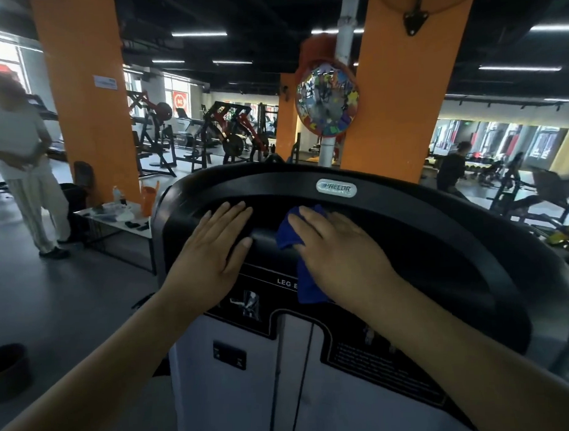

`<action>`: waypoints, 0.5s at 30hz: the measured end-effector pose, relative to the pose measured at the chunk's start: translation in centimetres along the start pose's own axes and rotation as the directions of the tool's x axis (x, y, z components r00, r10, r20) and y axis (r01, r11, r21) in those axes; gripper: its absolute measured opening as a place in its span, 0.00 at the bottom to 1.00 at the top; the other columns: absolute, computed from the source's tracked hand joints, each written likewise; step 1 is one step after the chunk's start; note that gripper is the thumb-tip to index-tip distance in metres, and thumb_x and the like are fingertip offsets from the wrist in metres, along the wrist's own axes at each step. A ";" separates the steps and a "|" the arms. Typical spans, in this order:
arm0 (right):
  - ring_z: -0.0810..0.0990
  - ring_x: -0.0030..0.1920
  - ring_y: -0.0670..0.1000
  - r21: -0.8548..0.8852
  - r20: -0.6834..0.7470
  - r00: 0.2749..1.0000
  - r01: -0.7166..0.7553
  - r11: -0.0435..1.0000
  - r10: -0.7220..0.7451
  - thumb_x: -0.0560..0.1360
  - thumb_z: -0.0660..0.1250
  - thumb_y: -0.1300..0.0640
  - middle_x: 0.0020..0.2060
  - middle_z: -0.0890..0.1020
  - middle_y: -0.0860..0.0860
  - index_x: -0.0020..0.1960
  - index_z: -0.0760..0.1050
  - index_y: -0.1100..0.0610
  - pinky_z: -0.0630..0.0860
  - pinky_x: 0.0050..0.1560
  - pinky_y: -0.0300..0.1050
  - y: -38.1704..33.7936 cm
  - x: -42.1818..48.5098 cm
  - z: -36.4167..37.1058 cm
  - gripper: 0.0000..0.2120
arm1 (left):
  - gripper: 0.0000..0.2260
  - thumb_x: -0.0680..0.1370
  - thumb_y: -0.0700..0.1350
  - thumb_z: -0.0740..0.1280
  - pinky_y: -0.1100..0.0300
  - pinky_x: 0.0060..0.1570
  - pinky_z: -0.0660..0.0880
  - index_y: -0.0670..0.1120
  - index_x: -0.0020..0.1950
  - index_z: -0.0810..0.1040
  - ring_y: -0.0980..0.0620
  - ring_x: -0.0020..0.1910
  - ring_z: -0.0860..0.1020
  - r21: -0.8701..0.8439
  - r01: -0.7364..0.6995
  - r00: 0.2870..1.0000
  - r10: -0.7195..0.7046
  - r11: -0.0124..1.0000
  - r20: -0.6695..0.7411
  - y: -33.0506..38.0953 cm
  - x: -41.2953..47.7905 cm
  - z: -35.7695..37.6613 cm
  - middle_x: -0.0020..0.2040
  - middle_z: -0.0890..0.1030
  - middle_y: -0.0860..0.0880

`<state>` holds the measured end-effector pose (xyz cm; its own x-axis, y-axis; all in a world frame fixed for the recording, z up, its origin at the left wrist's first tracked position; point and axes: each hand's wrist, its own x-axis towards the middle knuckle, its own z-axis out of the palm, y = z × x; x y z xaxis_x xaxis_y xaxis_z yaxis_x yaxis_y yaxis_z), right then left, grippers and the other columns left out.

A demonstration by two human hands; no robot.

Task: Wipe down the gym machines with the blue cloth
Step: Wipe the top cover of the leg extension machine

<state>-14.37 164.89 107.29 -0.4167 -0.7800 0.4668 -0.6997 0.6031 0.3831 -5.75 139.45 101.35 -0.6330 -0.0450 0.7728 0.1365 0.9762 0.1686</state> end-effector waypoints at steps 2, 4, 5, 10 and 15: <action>0.69 0.79 0.71 -0.046 0.014 0.999 -0.029 0.999 0.029 0.88 0.44 0.41 0.83 0.64 0.64 0.86 0.61 0.61 0.62 0.81 0.69 -0.3 -0.8 0.2 0.35 | 0.25 0.90 0.56 0.54 0.42 0.87 0.52 0.50 0.87 0.64 0.52 0.88 0.53 0.019 0.012 1.000 -0.012 1.000 -0.011 0.7 0.1 0.5 0.87 0.63 0.52; 0.60 0.83 0.71 -0.036 0.048 0.997 -0.050 0.998 0.052 0.87 0.42 0.37 0.86 0.58 0.62 0.87 0.54 0.59 0.53 0.84 0.70 -1.8 0.1 -0.1 0.37 | 0.25 0.90 0.57 0.52 0.39 0.87 0.48 0.52 0.87 0.65 0.52 0.89 0.52 0.038 0.023 1.000 -0.023 0.999 -0.011 1.7 0.5 1.2 0.87 0.64 0.53; 0.55 0.85 0.71 -0.033 0.076 0.996 -0.042 0.999 0.044 0.86 0.42 0.36 0.87 0.54 0.61 0.88 0.51 0.58 0.48 0.85 0.70 -2.4 0.6 -0.2 0.38 | 0.25 0.90 0.57 0.51 0.37 0.86 0.46 0.54 0.87 0.65 0.52 0.89 0.51 0.042 0.035 0.999 -0.034 0.999 -0.010 2.3 0.7 1.5 0.87 0.63 0.54; 0.64 0.82 0.69 -0.035 -0.019 1.000 0.022 0.999 -0.023 0.86 0.47 0.38 0.85 0.62 0.61 0.87 0.58 0.57 0.58 0.84 0.66 1.0 -2.6 0.4 0.36 | 0.24 0.90 0.58 0.50 0.36 0.85 0.42 0.55 0.86 0.67 0.55 0.88 0.52 0.002 0.014 1.000 -0.014 1.000 0.002 4.6 0.9 2.1 0.86 0.65 0.57; 0.68 0.81 0.65 -0.086 -0.140 0.973 -0.194 0.977 0.181 0.90 0.50 0.41 0.83 0.68 0.60 0.85 0.65 0.56 0.62 0.83 0.65 4.6 -9.2 -0.8 0.30 | 0.24 0.90 0.58 0.52 0.39 0.86 0.42 0.54 0.85 0.68 0.56 0.88 0.52 -0.033 -0.010 1.000 0.010 0.999 -0.002 6.4 0.6 2.2 0.86 0.65 0.57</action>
<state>-13.27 174.95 105.34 -0.4506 -0.6269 0.6355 -0.5534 0.7548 0.3522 -6.92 146.11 101.53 -0.6303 -0.0358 0.7756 0.1679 0.9690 0.1811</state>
